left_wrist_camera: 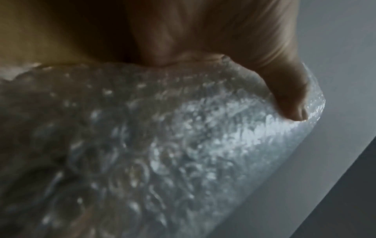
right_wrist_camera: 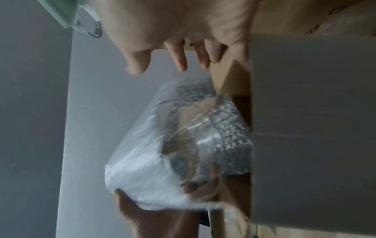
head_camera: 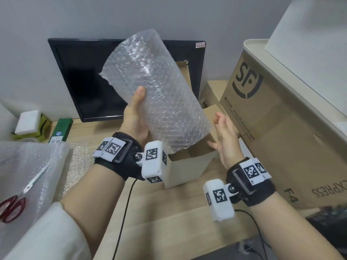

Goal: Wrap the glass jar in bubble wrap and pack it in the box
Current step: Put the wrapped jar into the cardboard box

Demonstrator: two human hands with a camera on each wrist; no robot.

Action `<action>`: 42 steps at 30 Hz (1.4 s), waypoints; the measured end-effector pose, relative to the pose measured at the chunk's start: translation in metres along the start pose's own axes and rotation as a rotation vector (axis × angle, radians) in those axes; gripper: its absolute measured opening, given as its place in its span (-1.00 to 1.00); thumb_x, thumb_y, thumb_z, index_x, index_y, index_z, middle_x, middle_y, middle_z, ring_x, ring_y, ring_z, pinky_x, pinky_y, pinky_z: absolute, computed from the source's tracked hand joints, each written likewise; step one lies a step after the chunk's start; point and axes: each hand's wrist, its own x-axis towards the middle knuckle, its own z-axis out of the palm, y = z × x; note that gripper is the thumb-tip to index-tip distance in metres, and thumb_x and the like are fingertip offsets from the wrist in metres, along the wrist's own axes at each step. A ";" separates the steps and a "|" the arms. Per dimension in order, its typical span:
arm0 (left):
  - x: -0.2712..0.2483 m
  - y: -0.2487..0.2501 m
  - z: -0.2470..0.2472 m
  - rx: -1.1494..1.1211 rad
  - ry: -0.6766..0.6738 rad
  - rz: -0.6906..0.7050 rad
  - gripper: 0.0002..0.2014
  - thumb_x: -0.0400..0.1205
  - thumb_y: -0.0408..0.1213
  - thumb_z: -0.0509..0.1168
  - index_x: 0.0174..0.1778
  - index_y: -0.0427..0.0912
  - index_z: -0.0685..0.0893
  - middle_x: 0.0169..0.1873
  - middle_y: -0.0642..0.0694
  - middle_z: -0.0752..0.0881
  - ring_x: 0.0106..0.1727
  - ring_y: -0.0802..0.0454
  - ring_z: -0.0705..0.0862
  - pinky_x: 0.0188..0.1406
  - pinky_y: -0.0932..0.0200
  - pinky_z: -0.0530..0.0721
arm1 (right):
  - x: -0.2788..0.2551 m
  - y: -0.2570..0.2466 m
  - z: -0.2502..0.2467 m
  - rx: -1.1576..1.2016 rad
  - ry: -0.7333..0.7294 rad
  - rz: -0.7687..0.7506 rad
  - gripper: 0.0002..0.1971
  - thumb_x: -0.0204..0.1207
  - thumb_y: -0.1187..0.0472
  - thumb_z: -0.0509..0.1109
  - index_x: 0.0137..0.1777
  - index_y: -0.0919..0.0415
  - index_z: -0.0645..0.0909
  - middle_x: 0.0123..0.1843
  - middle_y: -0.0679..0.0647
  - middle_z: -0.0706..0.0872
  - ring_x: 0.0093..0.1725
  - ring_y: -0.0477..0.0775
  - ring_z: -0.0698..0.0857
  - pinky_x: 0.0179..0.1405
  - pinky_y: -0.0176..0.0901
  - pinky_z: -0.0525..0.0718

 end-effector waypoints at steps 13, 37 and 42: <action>-0.007 -0.052 0.014 0.663 0.170 0.190 -0.01 -0.06 -0.04 0.62 0.24 0.16 0.21 0.25 0.13 0.44 0.28 0.28 0.49 0.24 0.30 0.51 | 0.009 0.002 -0.006 -0.358 -0.194 0.041 -0.15 0.08 0.38 0.67 0.33 0.05 0.30 0.28 -0.01 0.57 0.34 0.05 0.55 0.38 0.11 0.53; -0.006 -0.048 -0.017 1.770 0.038 -0.188 -0.35 0.08 0.24 0.56 0.03 0.08 0.60 0.59 0.01 -0.01 0.61 -0.11 -0.22 0.50 -0.39 -0.26 | 0.017 0.003 -0.011 -0.676 -0.236 0.040 0.27 -0.05 0.09 0.73 0.61 0.09 -0.01 0.56 0.03 0.17 0.56 0.05 0.21 0.57 0.07 0.26; 0.004 -0.049 0.000 2.029 0.004 -0.364 -0.42 0.21 0.06 0.49 0.18 0.11 0.63 0.60 -0.12 -0.04 0.60 -0.18 -0.11 0.53 -0.35 -0.20 | 0.018 0.004 0.007 -1.058 -0.312 0.053 -0.03 0.34 0.22 0.54 0.60 -0.06 -0.04 0.49 0.19 0.23 0.22 0.18 0.56 0.35 0.13 0.51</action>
